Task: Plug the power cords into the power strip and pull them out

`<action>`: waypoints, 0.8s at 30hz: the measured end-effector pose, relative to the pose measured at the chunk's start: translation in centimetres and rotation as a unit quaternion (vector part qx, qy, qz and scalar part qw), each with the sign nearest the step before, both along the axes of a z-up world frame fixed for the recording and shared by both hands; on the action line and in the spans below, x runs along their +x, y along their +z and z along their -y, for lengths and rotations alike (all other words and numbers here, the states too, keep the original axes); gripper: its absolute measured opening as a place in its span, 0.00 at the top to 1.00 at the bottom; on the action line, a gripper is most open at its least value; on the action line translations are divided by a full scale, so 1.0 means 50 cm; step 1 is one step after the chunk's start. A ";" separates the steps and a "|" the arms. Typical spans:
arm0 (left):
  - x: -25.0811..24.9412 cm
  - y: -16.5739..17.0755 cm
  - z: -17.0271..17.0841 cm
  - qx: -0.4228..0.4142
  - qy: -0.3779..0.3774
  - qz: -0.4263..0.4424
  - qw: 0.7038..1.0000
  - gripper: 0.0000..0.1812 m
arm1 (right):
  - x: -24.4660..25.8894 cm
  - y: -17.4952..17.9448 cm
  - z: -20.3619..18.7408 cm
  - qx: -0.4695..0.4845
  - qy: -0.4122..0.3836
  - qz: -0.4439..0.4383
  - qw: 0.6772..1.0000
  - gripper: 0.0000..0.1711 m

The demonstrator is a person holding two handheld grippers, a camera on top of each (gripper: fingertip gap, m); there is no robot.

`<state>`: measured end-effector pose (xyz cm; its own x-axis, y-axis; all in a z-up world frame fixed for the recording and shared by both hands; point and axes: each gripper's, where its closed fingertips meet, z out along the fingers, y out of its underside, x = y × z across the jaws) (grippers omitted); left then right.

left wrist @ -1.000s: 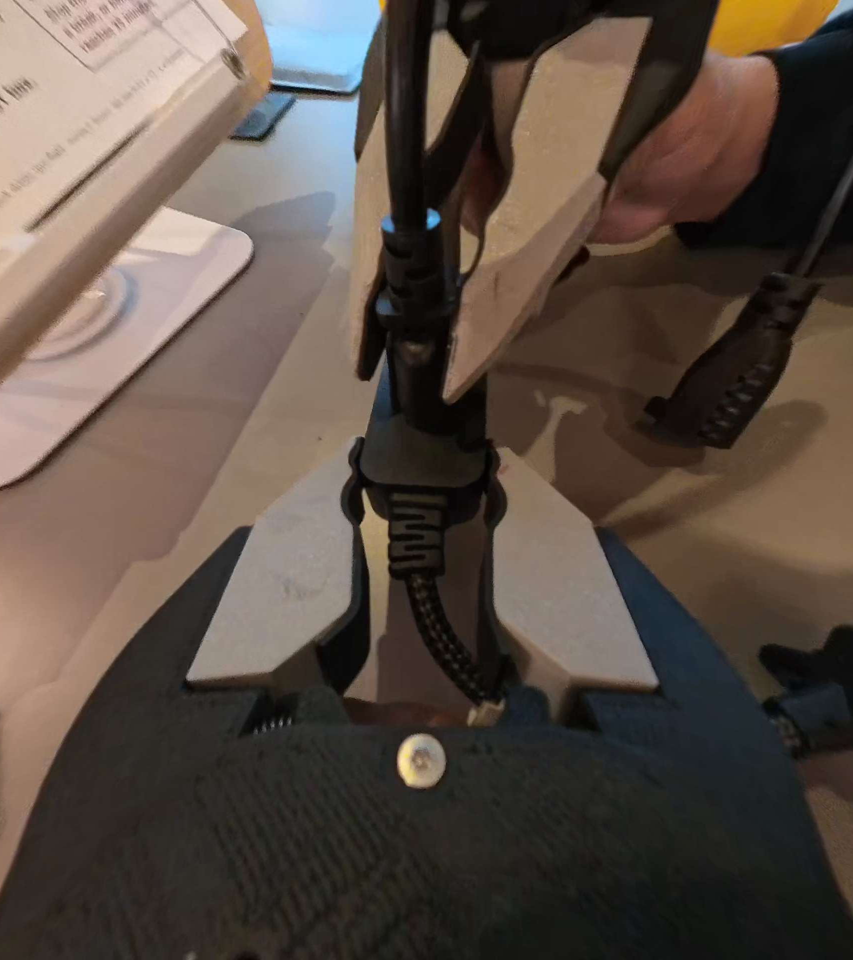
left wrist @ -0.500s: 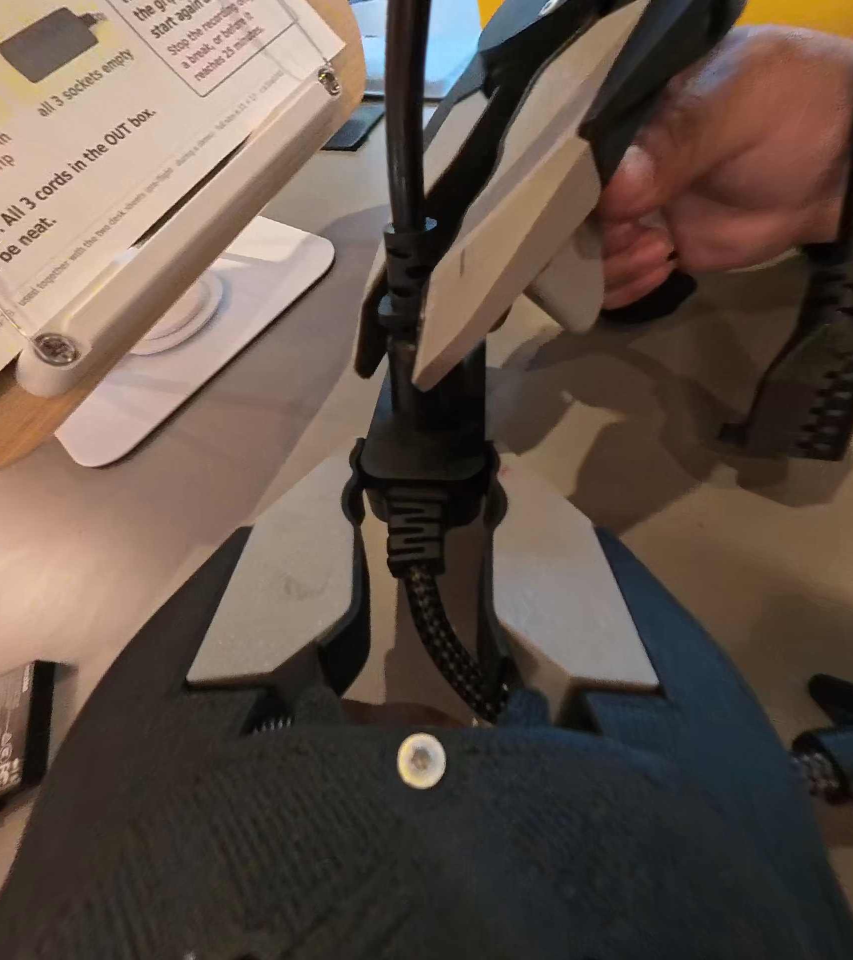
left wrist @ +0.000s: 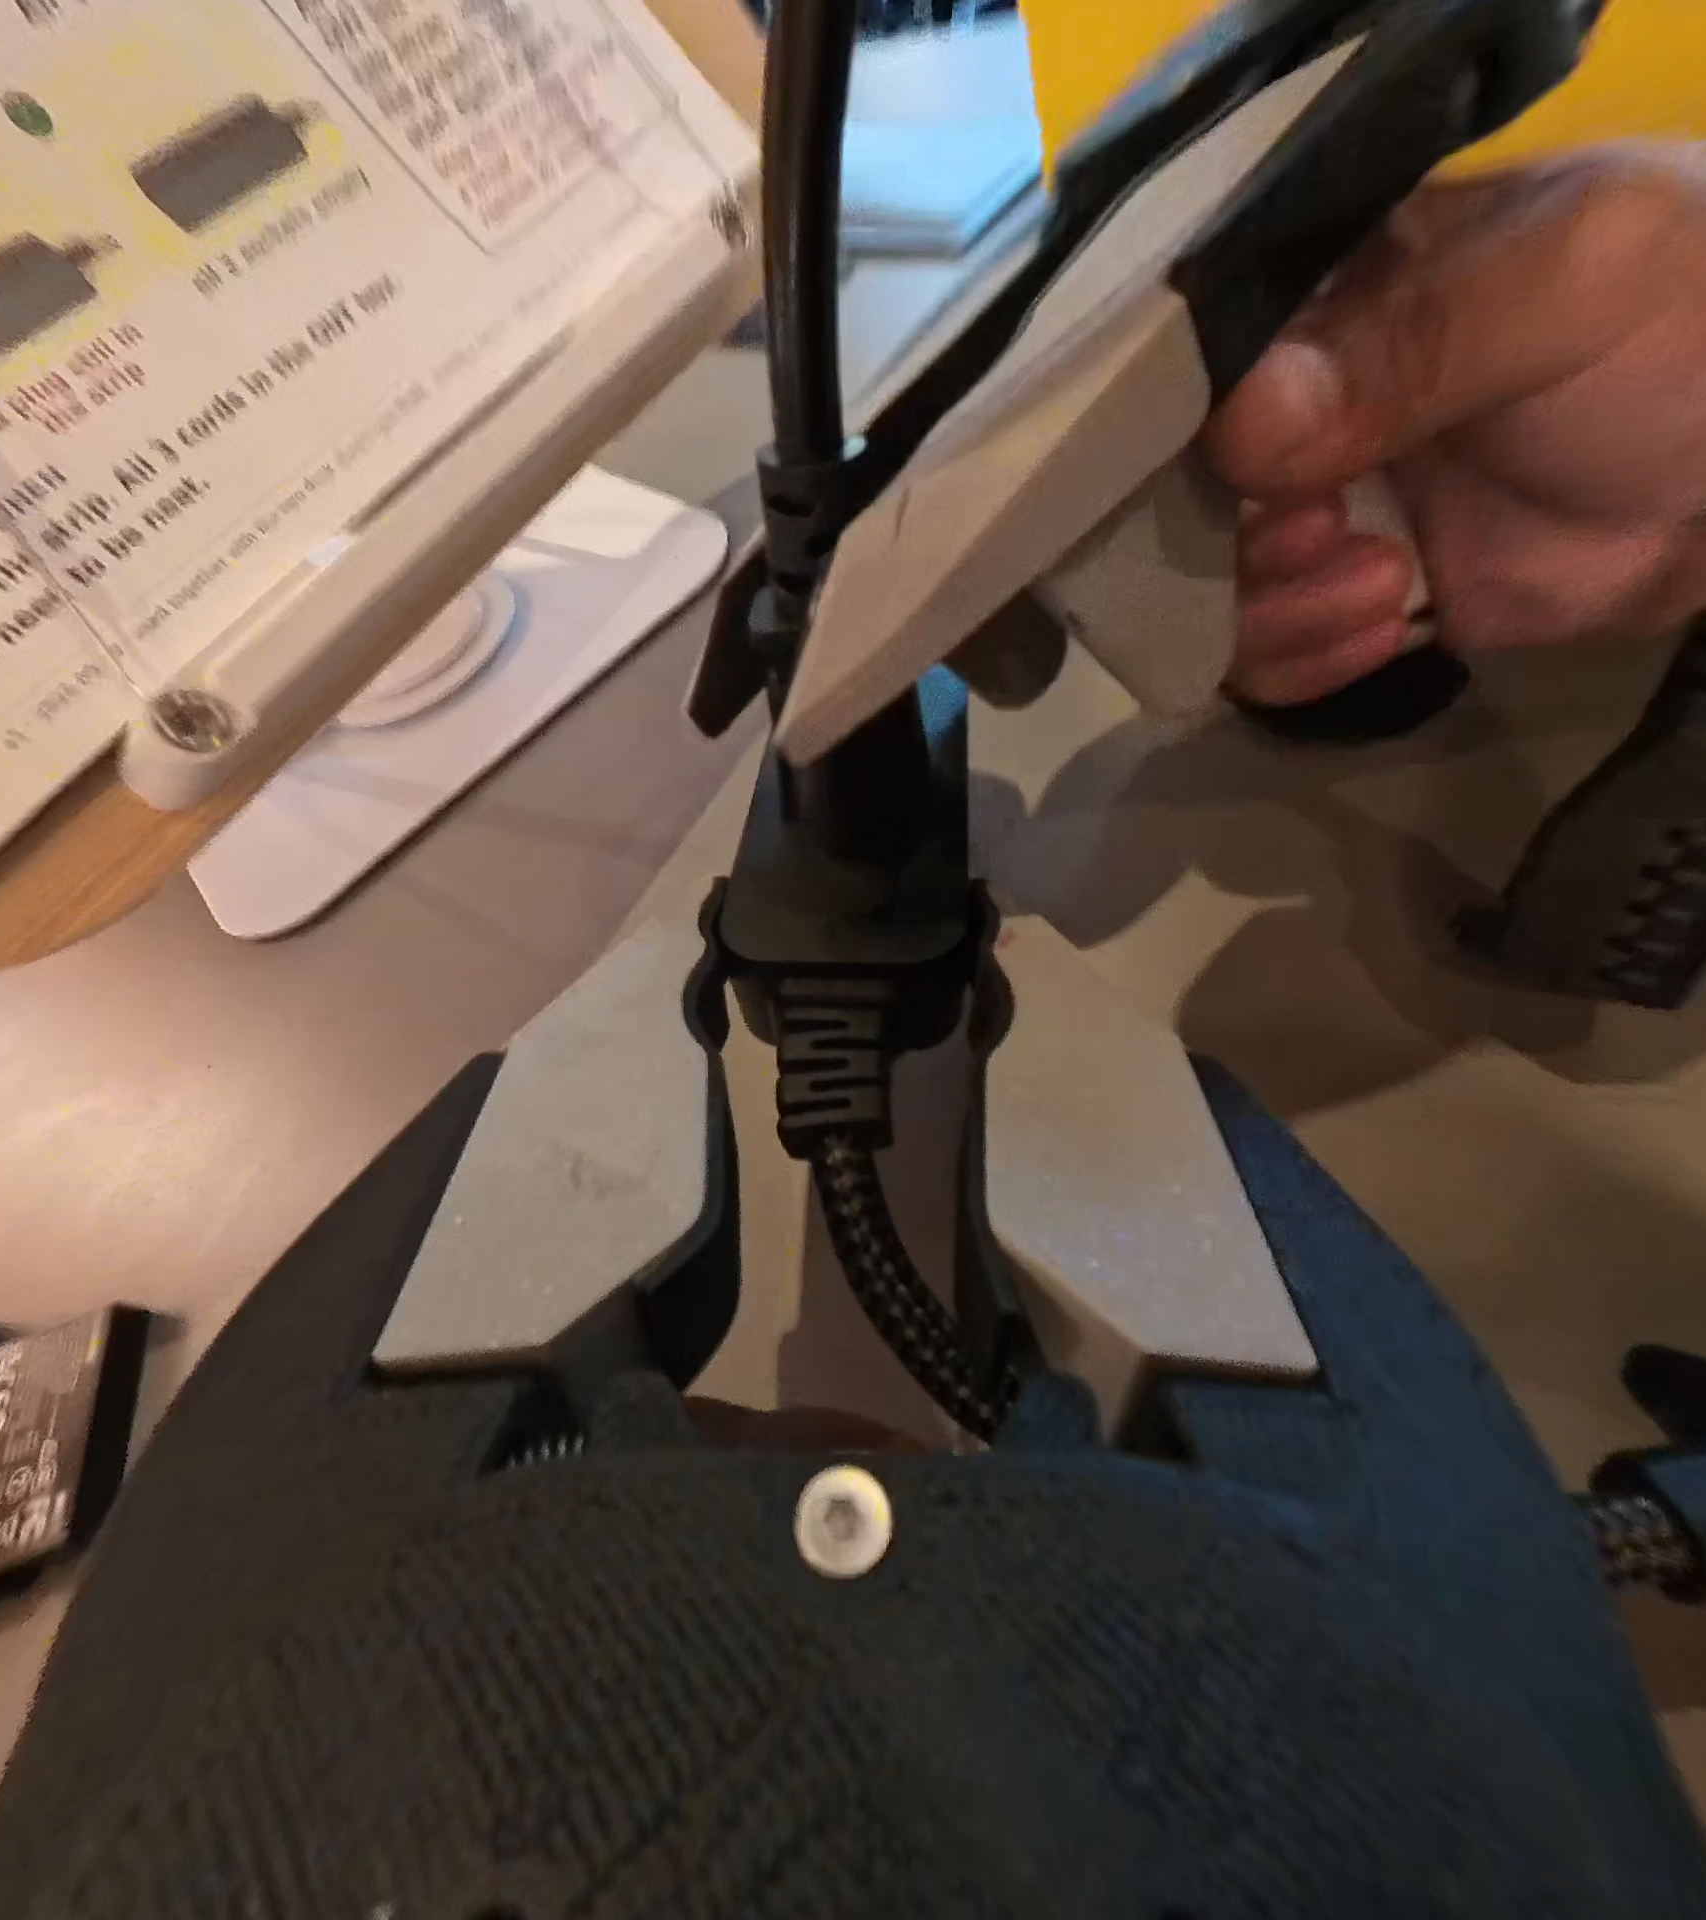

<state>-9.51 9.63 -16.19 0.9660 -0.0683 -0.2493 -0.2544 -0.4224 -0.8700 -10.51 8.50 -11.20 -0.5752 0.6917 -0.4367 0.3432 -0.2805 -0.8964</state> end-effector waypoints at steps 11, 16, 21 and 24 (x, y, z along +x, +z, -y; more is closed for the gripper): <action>0.009 0.030 0.001 0.040 -0.023 -0.014 0.999 0.77 | 0.013 0.026 -0.001 -0.114 0.041 0.008 0.993 0.85; 0.014 -0.006 0.009 -0.015 -0.037 0.065 0.997 0.77 | 0.007 -0.021 -0.001 0.028 0.019 0.041 0.999 0.87; 0.010 0.027 0.028 0.003 -0.050 0.090 0.995 0.80 | 0.010 -0.047 -0.004 0.129 0.002 0.055 0.990 0.87; 0.000 0.054 0.042 0.028 -0.051 0.067 0.996 1.00 | 0.011 -0.067 -0.015 0.104 0.009 0.090 0.990 0.87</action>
